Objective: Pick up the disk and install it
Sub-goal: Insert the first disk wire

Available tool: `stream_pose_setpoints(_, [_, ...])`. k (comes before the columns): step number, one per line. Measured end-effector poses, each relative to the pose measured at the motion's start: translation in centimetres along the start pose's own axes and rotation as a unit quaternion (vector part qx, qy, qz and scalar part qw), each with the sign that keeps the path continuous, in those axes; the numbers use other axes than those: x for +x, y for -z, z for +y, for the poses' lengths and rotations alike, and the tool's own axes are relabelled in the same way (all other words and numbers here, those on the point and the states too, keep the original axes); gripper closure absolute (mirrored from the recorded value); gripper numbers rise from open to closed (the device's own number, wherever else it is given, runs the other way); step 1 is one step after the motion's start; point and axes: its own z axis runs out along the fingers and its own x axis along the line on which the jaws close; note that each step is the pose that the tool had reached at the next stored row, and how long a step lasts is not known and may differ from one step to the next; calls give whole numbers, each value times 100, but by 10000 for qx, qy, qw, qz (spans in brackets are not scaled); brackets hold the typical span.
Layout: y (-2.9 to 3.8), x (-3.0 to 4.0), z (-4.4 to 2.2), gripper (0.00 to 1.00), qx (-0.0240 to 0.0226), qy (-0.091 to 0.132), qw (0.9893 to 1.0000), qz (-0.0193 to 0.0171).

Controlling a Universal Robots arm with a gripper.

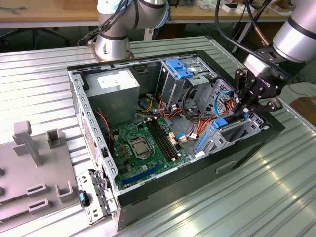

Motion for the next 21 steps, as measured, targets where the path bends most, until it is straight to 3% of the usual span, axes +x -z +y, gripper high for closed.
stream_pose_setpoints(10, [38, 4, 1, 83, 0, 1, 10000, -2])
stream_pose_setpoints(21, [8, 20, 4, 83, -1, 25, 10000, -2])
